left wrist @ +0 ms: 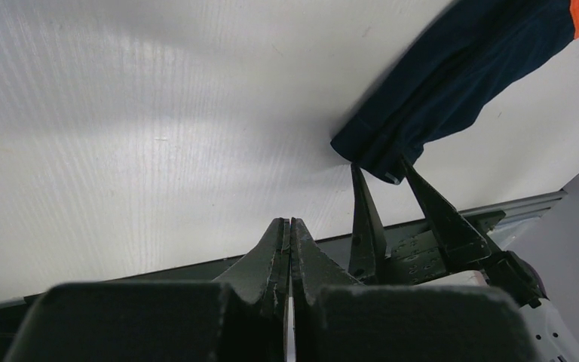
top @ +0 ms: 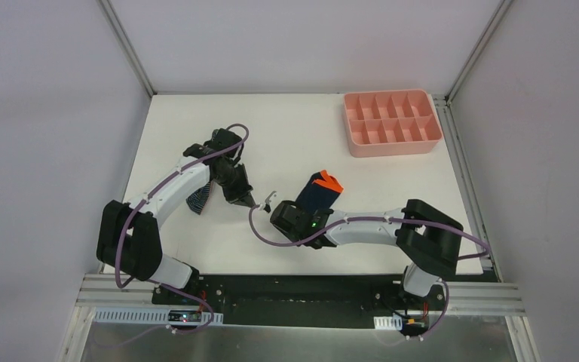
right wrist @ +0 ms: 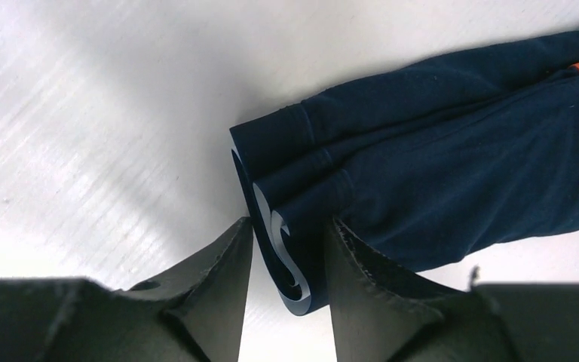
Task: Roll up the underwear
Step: Roll the underwear to the center of the board.
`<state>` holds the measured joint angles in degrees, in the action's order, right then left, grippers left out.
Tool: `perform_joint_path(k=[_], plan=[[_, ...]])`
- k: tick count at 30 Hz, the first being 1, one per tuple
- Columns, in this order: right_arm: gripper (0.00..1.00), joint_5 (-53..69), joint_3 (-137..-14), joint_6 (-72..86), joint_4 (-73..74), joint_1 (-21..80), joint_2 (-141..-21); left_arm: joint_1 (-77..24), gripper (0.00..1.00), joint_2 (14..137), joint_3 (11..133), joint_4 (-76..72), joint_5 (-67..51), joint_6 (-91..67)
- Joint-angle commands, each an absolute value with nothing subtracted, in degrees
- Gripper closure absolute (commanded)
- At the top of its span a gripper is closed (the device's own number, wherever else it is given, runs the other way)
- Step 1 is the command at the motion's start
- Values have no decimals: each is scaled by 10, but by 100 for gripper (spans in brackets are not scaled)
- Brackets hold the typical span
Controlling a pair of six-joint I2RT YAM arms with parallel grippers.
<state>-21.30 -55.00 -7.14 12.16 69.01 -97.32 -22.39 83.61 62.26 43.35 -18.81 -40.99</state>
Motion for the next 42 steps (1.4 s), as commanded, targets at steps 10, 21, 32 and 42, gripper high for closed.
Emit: perform_joint_path(k=[10, 21, 32, 42], plan=[[55, -229, -561, -69, 152, 692, -899, -214, 100, 805, 613, 446, -182, -413], [49, -227, -557, -74, 160, 692, -912, -212, 100, 819, 621, 445, -187, -403], [49, -223, -556, -74, 108, 692, -1013, -209, 100, 815, 613, 446, -186, -401], [100, -187, -552, -71, 108, 684, -1017, -207, 100, 805, 593, 445, -196, -405]])
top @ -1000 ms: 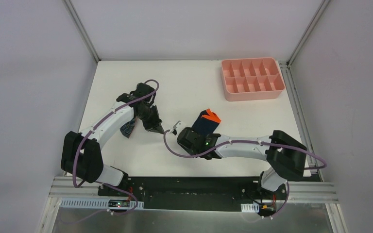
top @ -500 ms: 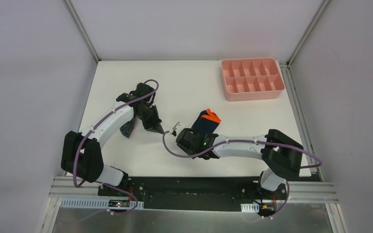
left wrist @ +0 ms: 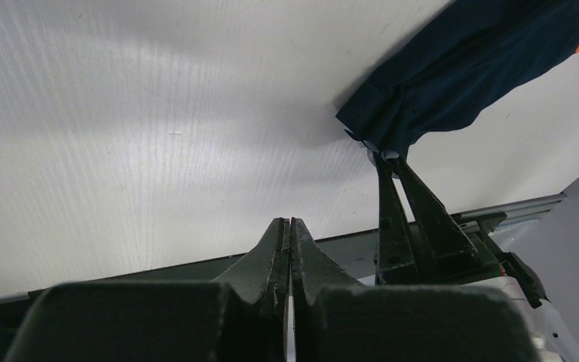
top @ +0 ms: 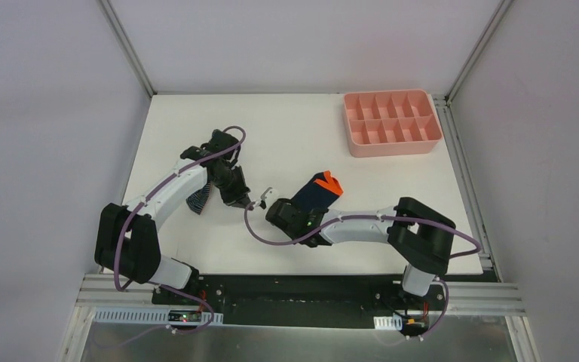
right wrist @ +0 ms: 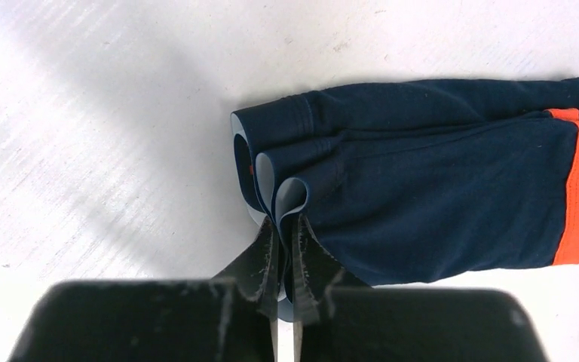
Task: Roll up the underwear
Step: Roll the underwear to the center of the board.
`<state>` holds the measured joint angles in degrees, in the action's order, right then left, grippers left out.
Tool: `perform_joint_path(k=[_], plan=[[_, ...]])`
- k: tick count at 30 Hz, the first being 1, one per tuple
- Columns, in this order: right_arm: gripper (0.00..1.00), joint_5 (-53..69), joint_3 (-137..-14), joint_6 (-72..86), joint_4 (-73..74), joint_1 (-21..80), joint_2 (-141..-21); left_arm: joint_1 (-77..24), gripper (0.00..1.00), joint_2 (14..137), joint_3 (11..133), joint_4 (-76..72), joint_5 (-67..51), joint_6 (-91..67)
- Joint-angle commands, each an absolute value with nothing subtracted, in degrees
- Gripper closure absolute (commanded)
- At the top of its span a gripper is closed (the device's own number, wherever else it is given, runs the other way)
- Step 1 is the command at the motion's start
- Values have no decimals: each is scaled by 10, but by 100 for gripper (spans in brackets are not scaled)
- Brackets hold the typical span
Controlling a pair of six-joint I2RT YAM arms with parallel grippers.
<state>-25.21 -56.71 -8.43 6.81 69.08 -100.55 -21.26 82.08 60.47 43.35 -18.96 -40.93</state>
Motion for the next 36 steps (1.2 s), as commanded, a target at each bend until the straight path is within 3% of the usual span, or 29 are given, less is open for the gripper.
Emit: perform_joint_path(k=[1, 6, 12, 21, 27, 36], plan=[[100, -177, -555, -68, 112, 682, -1007, -207, 100, 805, 591, 443, -201, -407], [100, -110, -558, -29, 118, 662, -963, -207, 97, 806, 556, 393, -248, -446], [100, -14, -540, 25, 100, 635, -936, -208, 55, 810, 476, 256, -338, -510], [100, 83, -523, 55, 86, 607, -921, -219, 27, 868, 460, 195, -426, -506], [100, 90, -519, 49, 87, 600, -916, -235, 22, 898, 451, 163, -468, -508], [100, 92, -529, 41, 90, 586, -918, -239, 25, 967, 454, 140, -562, -471]])
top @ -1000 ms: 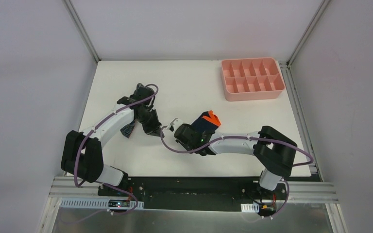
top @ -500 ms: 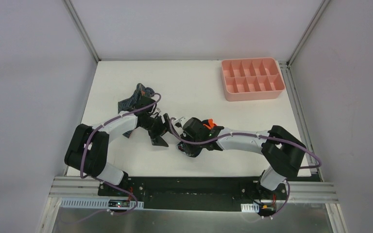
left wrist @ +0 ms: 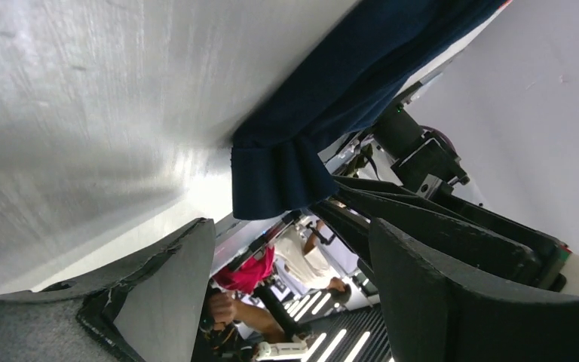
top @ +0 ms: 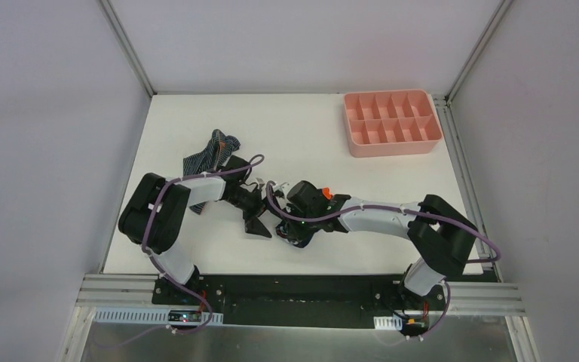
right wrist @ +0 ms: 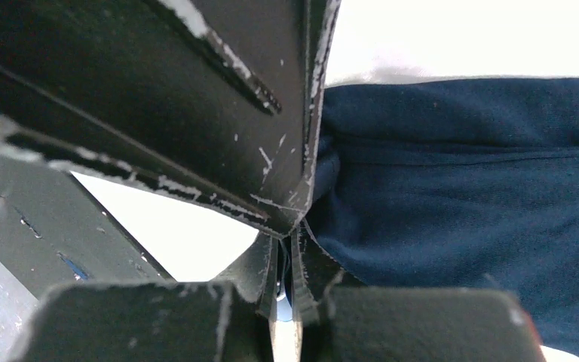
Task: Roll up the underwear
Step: Roll the underwear to the center of the board.
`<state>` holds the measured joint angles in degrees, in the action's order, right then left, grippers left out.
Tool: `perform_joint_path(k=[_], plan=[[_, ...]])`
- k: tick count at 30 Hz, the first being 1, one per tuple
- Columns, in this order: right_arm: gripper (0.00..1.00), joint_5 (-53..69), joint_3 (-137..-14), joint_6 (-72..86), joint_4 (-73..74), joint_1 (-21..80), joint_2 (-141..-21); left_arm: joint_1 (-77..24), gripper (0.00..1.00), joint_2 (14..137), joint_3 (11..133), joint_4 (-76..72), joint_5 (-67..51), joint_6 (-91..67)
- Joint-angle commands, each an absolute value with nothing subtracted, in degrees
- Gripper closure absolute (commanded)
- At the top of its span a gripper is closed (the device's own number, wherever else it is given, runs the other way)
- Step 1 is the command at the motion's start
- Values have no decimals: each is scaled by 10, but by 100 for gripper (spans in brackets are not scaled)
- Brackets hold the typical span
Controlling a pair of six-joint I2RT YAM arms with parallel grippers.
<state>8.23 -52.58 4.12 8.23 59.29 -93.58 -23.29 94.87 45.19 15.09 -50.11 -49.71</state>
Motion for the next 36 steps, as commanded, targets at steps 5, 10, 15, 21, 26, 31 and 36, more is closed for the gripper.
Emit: perform_joint_path(k=[5, 10, 15, 21, 26, 31, 36], plan=[[100, 93, -533, 34, 93, 584, -922, -246, 27, 996, 466, 141, -573, -467], [100, 93, -533, 31, 97, 584, -922, -260, 38, 1017, 483, 141, -558, -476], [98, 83, -535, 30, 107, 584, -917, -265, 62, 1031, 495, 137, -551, -483], [48, 58, -554, 25, 143, 585, -885, -265, 100, 1026, 494, 137, -548, -494], [36, -4, -562, 12, 163, 602, -854, -265, 100, 1009, 487, 137, -545, -509], [36, -104, -576, 4, 165, 653, -863, -265, 100, 996, 486, 137, -541, -527], [37, -174, -595, -26, 162, 706, -906, -265, 100, 997, 489, 137, -539, -533]])
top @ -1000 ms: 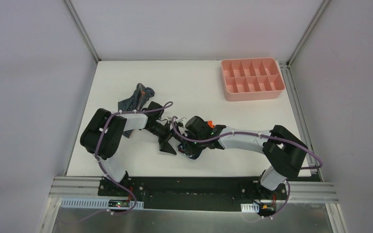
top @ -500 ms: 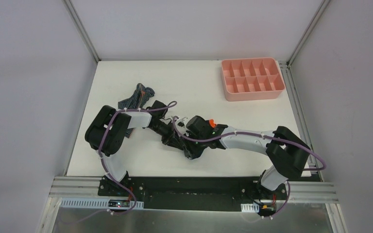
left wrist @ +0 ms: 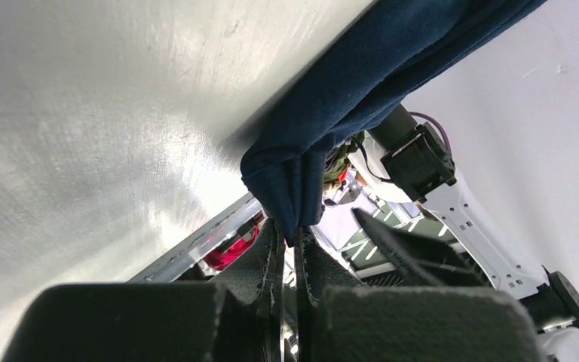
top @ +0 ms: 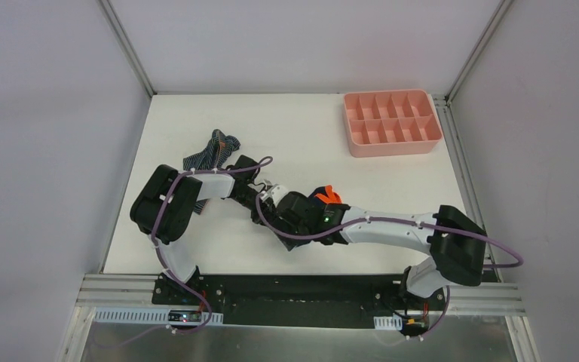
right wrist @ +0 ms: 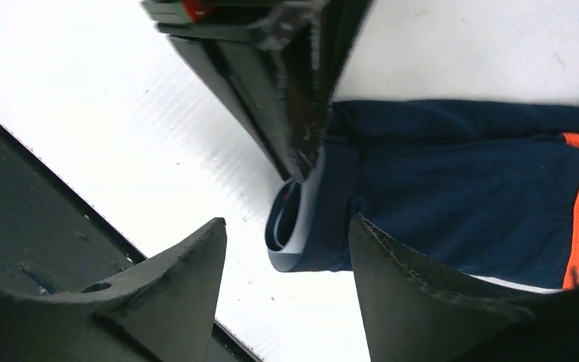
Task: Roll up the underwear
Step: Roll the underwear to the center of the board.
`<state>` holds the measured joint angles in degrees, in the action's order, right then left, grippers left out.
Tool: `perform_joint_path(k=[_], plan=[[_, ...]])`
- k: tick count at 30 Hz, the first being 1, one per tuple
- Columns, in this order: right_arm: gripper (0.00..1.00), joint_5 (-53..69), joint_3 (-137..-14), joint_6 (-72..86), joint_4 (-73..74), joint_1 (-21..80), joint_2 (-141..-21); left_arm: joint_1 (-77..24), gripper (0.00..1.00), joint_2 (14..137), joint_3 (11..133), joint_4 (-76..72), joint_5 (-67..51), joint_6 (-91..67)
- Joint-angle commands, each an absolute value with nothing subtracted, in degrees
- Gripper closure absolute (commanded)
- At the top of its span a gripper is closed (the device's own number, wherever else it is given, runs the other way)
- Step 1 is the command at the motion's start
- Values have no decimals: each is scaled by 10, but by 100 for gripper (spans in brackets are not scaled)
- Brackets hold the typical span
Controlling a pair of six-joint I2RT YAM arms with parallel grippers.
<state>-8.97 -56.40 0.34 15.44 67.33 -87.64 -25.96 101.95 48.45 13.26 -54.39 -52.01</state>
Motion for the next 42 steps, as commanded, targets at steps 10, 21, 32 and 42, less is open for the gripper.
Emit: perform_joint_path(k=[10, 21, 32, 42], plan=[[39, -317, -598, -42, 133, 763, -980, -265, 100, 998, 496, 137, -540, -539], [100, -343, -603, -39, 122, 747, -993, -265, 100, 979, 494, 137, -538, -543], [100, 39, -572, 30, 117, 618, -889, -234, 51, 906, 478, 137, -526, -583], [100, 197, -528, 103, 83, 552, -893, -221, 52, 854, 435, 137, -504, -601]])
